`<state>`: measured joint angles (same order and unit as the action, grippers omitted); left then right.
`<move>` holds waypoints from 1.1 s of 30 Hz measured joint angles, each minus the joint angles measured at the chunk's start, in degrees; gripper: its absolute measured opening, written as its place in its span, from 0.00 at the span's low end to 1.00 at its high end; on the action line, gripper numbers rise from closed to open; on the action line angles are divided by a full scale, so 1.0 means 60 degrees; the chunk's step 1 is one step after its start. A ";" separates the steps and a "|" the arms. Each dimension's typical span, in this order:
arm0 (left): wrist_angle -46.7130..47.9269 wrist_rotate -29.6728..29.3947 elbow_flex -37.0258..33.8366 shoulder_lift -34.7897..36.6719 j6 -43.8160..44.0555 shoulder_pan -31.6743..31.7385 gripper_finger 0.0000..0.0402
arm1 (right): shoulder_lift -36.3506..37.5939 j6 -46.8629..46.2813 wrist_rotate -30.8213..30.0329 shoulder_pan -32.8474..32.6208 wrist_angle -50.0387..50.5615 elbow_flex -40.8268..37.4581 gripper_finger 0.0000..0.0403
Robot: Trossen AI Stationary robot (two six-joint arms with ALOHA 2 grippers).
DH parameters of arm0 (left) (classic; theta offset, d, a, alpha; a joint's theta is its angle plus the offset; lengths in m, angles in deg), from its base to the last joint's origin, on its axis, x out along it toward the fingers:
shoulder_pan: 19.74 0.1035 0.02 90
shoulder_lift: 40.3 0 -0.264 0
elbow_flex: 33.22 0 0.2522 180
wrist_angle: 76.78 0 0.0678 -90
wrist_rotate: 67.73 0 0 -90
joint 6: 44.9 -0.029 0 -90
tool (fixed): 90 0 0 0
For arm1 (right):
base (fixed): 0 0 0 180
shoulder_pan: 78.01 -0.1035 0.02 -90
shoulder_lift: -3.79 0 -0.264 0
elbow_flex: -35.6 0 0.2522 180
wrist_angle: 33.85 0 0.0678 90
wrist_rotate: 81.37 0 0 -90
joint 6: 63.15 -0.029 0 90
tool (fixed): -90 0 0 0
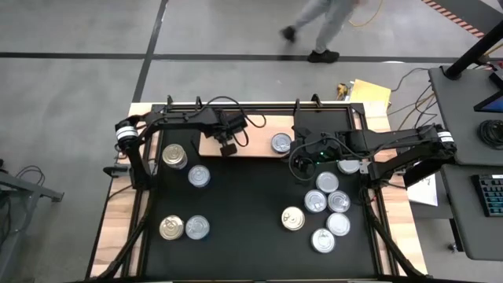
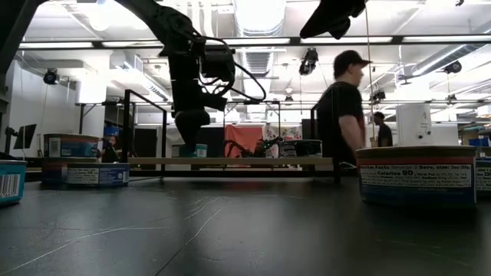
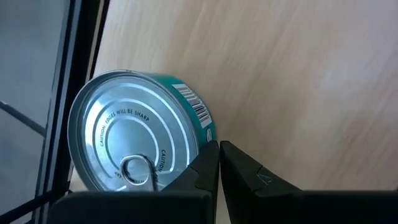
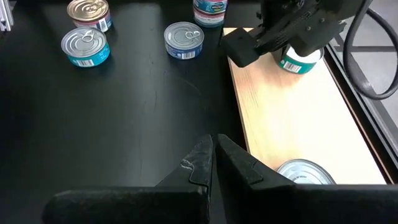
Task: Stack canned seafood by type on shelf
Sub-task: Put the green tuna can on the shelf
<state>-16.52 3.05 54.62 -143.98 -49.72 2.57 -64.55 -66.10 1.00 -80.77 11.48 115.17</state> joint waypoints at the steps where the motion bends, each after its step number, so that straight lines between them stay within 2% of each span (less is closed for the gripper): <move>1: -0.0004 -0.0005 0.0000 0.0000 0.0000 0.0004 0.00 | 0.0000 0.0003 0.0002 -0.0001 -0.0002 -0.0016 0.03; 4: -0.0014 0.0022 0.0003 0.0000 0.0077 -0.0003 0.00 | 0.0000 0.0010 0.0002 0.0001 0.0003 -0.0052 0.03; 7: -0.0143 0.0471 0.0110 0.0000 0.0079 -0.0084 0.00 | 0.0000 0.0017 0.0002 -0.0001 -0.0001 -0.0085 0.03; 9: -0.0491 0.0877 0.0201 0.0015 -0.0063 -0.0151 0.00 | 0.0000 0.0030 0.0002 0.0002 -0.0002 -0.0085 0.03; 12: -0.1294 0.0923 0.0233 0.0018 -0.0301 -0.0174 0.00 | 0.0000 0.0090 0.0000 0.0001 -0.0014 -0.0085 0.03; 19: -0.1847 -0.0585 0.0222 -0.0284 -0.0548 0.0087 0.00 | 0.0000 0.0086 0.0000 0.0000 -0.0011 -0.0085 0.03; 33: -0.1237 -0.1020 0.0211 -0.0488 -0.0513 0.0160 0.00 | 0.0000 -0.0008 0.0002 -0.0001 -0.0015 -0.0085 0.03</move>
<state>-23.94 -3.07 55.89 -146.91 -52.80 3.53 -64.55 -66.15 1.01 -80.77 11.39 114.66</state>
